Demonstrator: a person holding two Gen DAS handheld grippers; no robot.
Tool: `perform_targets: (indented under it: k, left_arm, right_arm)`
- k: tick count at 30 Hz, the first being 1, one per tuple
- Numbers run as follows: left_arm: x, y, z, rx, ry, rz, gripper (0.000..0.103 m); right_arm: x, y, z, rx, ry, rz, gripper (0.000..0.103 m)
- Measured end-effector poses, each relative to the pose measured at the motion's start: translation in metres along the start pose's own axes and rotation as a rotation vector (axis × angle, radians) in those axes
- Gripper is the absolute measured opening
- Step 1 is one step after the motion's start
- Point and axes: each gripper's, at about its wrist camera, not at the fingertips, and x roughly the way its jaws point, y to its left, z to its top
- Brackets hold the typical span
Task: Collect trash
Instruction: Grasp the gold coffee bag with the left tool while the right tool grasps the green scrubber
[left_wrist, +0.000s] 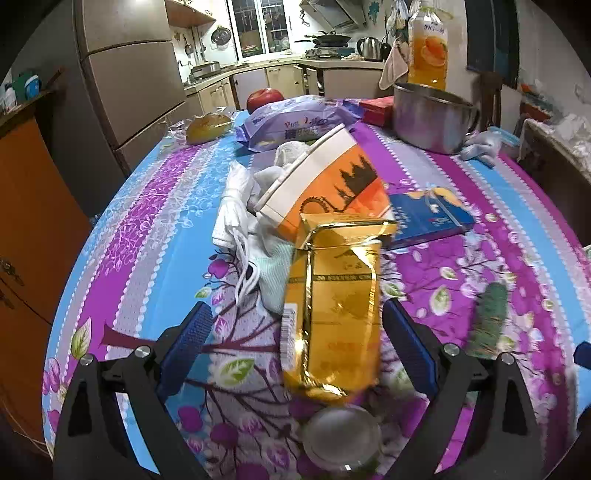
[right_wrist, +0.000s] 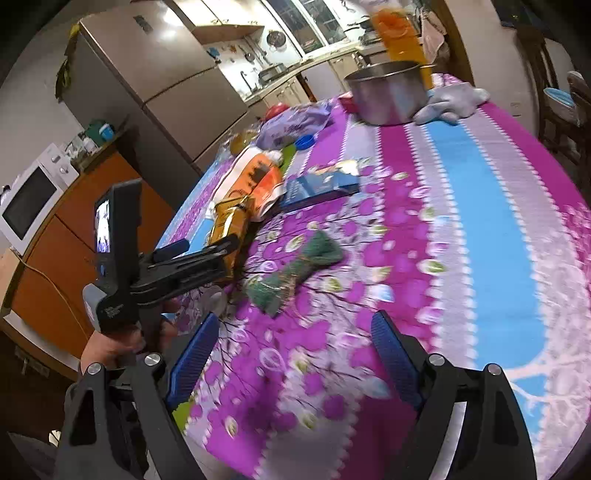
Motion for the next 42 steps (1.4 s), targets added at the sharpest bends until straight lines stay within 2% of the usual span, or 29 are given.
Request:
perform_targets:
  k: [1,3,4,5,8,10,21,24,26,27,29,32,35,39,42]
  left_arm:
    - [0.003,0.002,-0.001,-0.005,0.003,0.007,0.089]
    - [0.007,0.007,-0.002,-0.018,0.010,0.005,0.074]
    - [0.009,0.009,-0.004,-0.033,0.025,-0.009,0.059]
    - [0.010,0.011,-0.007,-0.039,0.034,-0.018,0.052]
    - [0.005,0.015,-0.012,-0.053,0.016,-0.034,0.050]
    - [0.003,0.017,-0.015,-0.061,0.014,-0.050,0.050]
    - [0.006,0.014,-0.016,-0.076,0.032,-0.156,0.047]
    - [0.006,0.016,-0.016,-0.085,0.036,-0.177,0.047]
    - [0.006,0.017,-0.017,-0.091,0.040,-0.198,0.047]
    - [0.005,0.018,-0.017,-0.093,0.039,-0.202,0.047]
    - [0.005,0.020,-0.017,-0.101,0.040,-0.211,0.047]
    - [0.006,0.023,-0.017,-0.113,0.043,-0.213,0.047]
    - [0.009,0.021,-0.017,-0.111,0.051,-0.213,0.046]
    - [0.010,0.019,-0.017,-0.104,0.052,-0.212,0.046]
    - [0.011,0.018,-0.016,-0.100,0.053,-0.209,0.046]
  right_arm:
    - [0.009,0.005,0.002,-0.002,0.009,-0.001,0.085]
    - [0.024,0.012,0.007,-0.003,0.027,-0.011,0.084]
    - [0.033,0.017,0.009,-0.007,0.037,-0.020,0.082]
    - [0.033,0.015,0.011,-0.007,0.045,-0.024,0.077]
    - [0.051,0.014,0.019,-0.006,0.071,-0.058,0.064]
    - [0.065,0.013,0.024,-0.009,0.088,-0.081,0.060]
    - [0.099,0.026,0.050,-0.132,0.109,-0.193,0.050]
    - [0.104,0.031,0.052,-0.195,0.114,-0.197,0.045]
    - [0.106,0.040,0.053,-0.300,0.133,-0.160,0.042]
    - [0.108,0.047,0.051,-0.394,0.158,-0.140,0.042]
    - [0.107,0.050,0.052,-0.490,0.179,-0.182,0.042]
    - [0.087,0.030,0.075,-0.358,0.120,-0.167,0.043]
    - [0.086,0.017,0.080,-0.239,0.124,-0.157,0.043]
    - [0.094,0.017,0.069,-0.178,0.125,-0.165,0.043]
    - [0.101,0.024,0.058,-0.180,0.115,-0.203,0.042]
